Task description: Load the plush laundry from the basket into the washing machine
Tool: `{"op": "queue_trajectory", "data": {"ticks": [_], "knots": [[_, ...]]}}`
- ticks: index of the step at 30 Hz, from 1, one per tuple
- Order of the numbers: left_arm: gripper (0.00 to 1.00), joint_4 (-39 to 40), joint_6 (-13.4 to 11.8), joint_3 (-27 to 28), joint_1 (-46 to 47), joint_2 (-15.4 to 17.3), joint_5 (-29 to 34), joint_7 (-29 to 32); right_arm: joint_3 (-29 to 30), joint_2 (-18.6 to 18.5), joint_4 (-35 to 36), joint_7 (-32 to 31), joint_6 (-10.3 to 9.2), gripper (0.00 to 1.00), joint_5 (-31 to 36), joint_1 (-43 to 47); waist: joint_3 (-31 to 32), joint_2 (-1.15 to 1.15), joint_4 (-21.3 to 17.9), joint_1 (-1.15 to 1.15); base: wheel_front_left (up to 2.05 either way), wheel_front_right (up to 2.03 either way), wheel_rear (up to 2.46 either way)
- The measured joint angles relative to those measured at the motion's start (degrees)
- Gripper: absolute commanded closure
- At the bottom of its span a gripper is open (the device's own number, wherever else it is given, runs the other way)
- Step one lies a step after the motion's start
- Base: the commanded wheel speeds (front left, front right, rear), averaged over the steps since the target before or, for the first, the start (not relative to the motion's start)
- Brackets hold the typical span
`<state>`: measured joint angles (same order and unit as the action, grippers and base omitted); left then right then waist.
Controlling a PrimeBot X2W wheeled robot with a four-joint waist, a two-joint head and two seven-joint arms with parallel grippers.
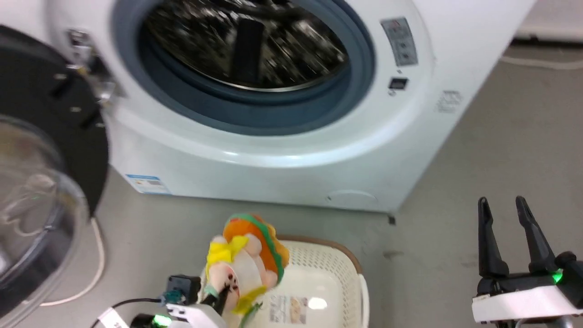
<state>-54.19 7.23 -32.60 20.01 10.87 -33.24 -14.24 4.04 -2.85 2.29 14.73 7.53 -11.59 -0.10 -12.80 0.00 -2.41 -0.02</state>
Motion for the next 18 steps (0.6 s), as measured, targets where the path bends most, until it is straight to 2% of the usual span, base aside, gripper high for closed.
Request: {"op": "queue_trajectory", "data": {"ticks": [3,7,11,14,18], "knots": [[1.00,7.21,-0.04,2.72,-1.65,1.02,-0.03,-0.02,0.12,0.00,0.34,0.01,0.00,0.00,0.13,0.80,2.03,0.00,2.15,0.00,0.00,0.00,0.00],[1.00,21.20,-2.44,8.57,-4.22,1.20,2.85,-0.19,-0.35,0.00,1.07,0.01,0.00,0.00,1.07,0.87,3.07,0.00,4.22,0.01,0.00,0.00,0.00],[1.00,33.64,-4.09,13.63,-5.11,0.89,6.75,-0.44,-1.10,0.00,2.24,0.01,0.00,0.00,2.33,0.80,1.39,0.00,4.29,0.03,0.00,0.00,0.00],[1.00,37.93,-4.31,15.71,-4.11,0.49,8.21,-0.44,-1.13,0.01,2.50,0.01,0.00,0.00,2.64,0.67,-1.00,0.00,3.48,0.02,0.00,0.00,0.00],[1.00,38.32,-5.26,16.99,2.36,0.67,8.57,0.56,-1.82,-0.02,3.13,0.01,0.00,0.00,2.63,-1.20,-4.98,0.00,2.01,0.03,0.00,0.00,0.00]]}}
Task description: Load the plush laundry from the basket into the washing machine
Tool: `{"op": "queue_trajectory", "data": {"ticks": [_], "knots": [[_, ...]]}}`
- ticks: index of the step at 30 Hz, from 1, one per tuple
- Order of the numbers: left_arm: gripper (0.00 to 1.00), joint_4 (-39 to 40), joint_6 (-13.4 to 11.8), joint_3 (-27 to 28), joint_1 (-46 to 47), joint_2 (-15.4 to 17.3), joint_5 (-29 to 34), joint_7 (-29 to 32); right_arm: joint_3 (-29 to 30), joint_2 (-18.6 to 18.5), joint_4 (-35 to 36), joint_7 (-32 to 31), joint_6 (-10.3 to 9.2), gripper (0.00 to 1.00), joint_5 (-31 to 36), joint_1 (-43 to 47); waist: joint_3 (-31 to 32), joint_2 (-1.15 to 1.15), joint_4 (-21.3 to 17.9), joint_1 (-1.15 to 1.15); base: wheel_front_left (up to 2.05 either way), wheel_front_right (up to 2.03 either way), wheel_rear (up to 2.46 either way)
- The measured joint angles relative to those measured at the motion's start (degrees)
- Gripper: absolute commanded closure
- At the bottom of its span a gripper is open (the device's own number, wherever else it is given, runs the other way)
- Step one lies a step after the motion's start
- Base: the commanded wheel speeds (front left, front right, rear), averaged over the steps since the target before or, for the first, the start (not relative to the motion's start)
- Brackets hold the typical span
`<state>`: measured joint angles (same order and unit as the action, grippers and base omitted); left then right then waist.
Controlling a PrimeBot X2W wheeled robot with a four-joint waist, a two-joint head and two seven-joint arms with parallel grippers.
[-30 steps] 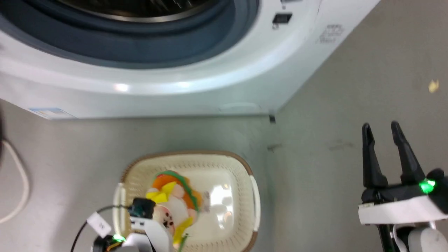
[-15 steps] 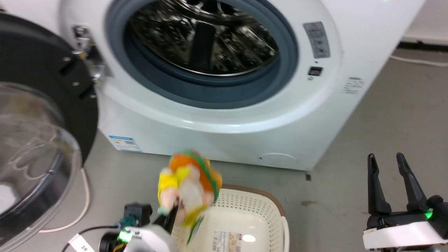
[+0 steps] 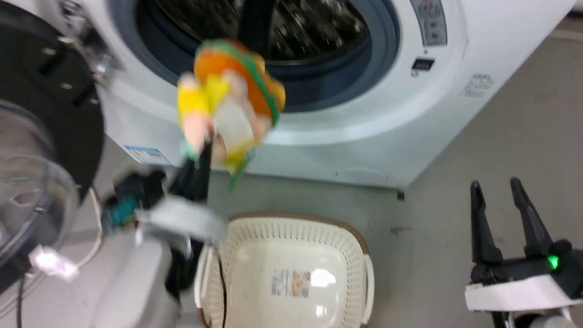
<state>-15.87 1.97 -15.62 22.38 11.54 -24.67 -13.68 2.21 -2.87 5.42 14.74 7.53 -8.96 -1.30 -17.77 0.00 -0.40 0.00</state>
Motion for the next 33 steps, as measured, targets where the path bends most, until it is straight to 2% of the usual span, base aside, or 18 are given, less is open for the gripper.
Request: {"op": "queue_trajectory", "data": {"ticks": [6,15,19,25,33], "knots": [[1.00,-2.46,-0.80,1.46,15.13,1.18,0.34,6.83,-1.03,0.02,0.58,0.00,0.01,0.00,-0.65,-3.15,-6.73,0.00,-3.01,0.01,0.00,0.00,0.00],[1.00,-11.12,0.74,1.22,37.91,8.15,1.46,23.46,-2.03,0.02,0.63,0.00,0.00,0.00,-4.80,-7.44,-16.28,0.00,-8.77,0.01,0.00,0.00,0.00],[1.00,-15.68,0.27,2.82,45.43,8.99,-0.02,28.48,-2.56,0.03,0.27,0.00,0.00,0.00,-8.15,-9.31,-19.71,0.00,-11.57,0.01,0.00,0.00,0.00],[1.00,-21.75,-1.05,2.79,51.83,10.94,1.42,29.53,-4.04,0.02,-0.57,0.00,0.00,0.00,-9.57,-10.38,-23.41,0.00,-15.18,0.01,0.00,0.00,0.00],[1.00,-28.41,-1.82,1.98,55.56,10.18,1.88,29.17,-4.28,0.02,-1.38,0.00,0.00,0.00,-9.89,-11.05,-24.98,0.00,-16.76,0.00,0.00,0.00,0.00]]}}
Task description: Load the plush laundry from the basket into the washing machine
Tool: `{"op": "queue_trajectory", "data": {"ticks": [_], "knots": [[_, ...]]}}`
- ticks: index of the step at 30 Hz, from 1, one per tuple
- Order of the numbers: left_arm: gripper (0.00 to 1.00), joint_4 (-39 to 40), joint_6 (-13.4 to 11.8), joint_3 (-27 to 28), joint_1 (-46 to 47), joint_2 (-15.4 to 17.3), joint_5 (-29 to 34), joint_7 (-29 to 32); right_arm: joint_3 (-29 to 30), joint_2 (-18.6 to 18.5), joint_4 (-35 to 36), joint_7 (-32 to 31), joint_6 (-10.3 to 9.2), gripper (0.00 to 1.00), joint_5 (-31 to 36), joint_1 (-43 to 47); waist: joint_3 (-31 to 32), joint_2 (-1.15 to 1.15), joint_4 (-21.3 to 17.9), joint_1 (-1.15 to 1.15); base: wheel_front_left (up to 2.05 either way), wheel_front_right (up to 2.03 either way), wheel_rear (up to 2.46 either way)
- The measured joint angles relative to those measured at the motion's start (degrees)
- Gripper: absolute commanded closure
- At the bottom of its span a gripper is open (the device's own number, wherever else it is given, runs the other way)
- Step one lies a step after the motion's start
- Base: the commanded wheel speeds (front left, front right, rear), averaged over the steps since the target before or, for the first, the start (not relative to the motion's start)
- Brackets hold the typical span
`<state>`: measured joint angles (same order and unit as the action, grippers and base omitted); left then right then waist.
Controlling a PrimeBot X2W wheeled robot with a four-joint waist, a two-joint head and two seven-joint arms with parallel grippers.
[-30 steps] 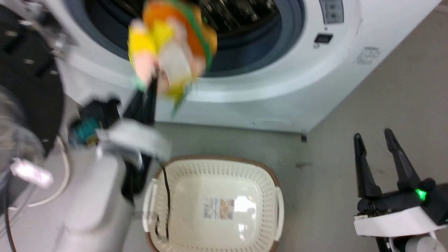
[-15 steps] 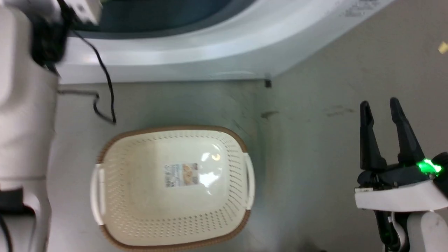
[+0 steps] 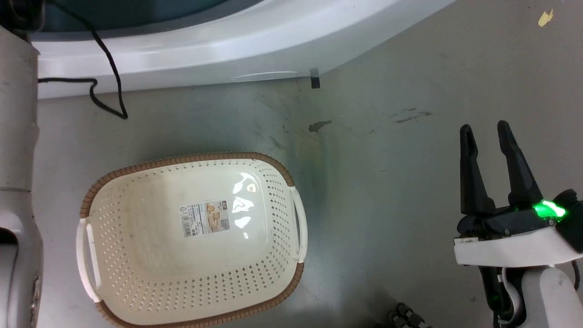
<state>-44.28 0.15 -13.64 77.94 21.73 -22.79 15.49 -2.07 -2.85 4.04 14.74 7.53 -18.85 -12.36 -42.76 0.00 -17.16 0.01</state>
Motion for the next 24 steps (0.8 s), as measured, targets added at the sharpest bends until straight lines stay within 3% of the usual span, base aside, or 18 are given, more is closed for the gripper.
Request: {"op": "queue_trajectory", "data": {"ticks": [2,4,7,15,19,24], "knots": [[1.00,-1.43,0.03,-0.22,-0.02,-0.31,0.01,-0.99,0.19,0.00,-0.11,0.00,0.00,0.00,0.04,-0.04,0.58,0.00,0.17,0.00,0.00,0.00,0.00],[0.00,-2.72,0.37,-0.34,-0.32,-0.59,-0.04,-2.57,0.60,0.00,-0.18,0.00,0.00,0.00,0.33,-0.04,1.49,0.00,0.45,0.00,0.00,0.00,0.00],[0.00,-4.71,0.92,0.97,-2.12,-2.18,-2.22,-6.05,1.88,0.00,-0.26,0.00,0.00,0.00,1.63,0.05,3.59,0.00,1.28,0.00,0.00,0.00,0.00],[0.00,-5.53,5.87,-0.55,-14.88,-6.91,-4.42,-21.56,4.24,0.01,-0.07,0.00,0.01,0.00,7.37,2.30,12.87,0.00,4.75,-0.01,0.00,0.00,0.00],[0.00,-2.36,6.59,-1.25,-24.82,-9.04,-6.26,-28.00,5.53,-0.01,-0.37,0.00,0.01,0.00,9.47,5.20,19.01,0.00,6.83,-0.02,0.00,0.00,0.00],[0.00,6.35,6.61,-1.65,-40.00,-10.14,-6.62,-29.94,5.61,-0.01,-0.99,0.00,0.01,0.00,11.52,9.54,26.98,0.00,9.70,-0.03,0.00,0.00,0.00]]}}
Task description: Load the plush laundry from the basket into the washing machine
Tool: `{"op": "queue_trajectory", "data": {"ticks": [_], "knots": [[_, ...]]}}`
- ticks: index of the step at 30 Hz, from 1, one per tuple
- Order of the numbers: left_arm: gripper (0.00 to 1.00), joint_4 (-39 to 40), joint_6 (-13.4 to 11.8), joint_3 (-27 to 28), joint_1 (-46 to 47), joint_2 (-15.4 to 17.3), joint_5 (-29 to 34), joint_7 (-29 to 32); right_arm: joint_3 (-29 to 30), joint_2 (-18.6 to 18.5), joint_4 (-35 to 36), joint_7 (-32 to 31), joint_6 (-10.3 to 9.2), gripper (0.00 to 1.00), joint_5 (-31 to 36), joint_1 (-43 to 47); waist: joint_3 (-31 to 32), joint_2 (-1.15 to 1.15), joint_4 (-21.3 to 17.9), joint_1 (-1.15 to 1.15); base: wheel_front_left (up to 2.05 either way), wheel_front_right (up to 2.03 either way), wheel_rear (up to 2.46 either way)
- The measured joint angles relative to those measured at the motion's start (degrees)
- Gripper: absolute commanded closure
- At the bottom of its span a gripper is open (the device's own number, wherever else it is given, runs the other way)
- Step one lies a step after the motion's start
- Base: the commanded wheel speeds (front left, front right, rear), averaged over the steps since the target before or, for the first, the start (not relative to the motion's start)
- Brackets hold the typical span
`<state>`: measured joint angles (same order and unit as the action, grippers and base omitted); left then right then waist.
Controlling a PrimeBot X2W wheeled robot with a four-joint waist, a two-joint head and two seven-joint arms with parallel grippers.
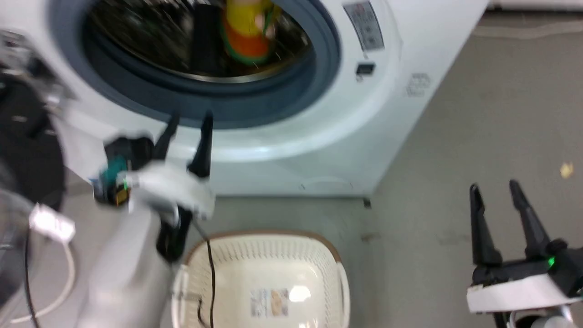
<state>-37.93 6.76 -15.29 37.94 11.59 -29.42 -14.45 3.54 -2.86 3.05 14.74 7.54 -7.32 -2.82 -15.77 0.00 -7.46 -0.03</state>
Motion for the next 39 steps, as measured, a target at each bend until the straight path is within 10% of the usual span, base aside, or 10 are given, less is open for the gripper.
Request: {"op": "queue_trajectory", "data": {"ticks": [11,24,25,39], "knots": [[0.00,26.98,-7.56,3.07,-29.85,-1.91,7.37,-0.24,-0.36,0.00,-0.91,0.00,0.00,0.00,0.82,6.07,11.26,0.00,8.15,0.01,0.00,0.00,0.00],[0.00,33.62,-6.92,2.27,-38.88,-5.16,16.69,-0.24,-0.63,0.01,-5.30,0.00,0.00,0.00,0.10,8.82,14.13,0.00,9.88,0.03,0.00,0.00,0.00],[1.00,33.81,-6.44,2.47,-38.88,-5.34,16.78,-0.24,-0.67,0.01,-5.47,0.00,0.00,1.00,0.10,8.82,14.12,0.00,9.72,0.03,0.00,0.00,0.00],[1.00,33.81,-6.43,3.19,-38.86,-5.37,17.25,0.83,-0.74,0.01,-5.48,-1.01,0.00,1.00,0.30,8.67,14.26,0.00,9.50,0.03,0.00,0.00,0.00]]}}
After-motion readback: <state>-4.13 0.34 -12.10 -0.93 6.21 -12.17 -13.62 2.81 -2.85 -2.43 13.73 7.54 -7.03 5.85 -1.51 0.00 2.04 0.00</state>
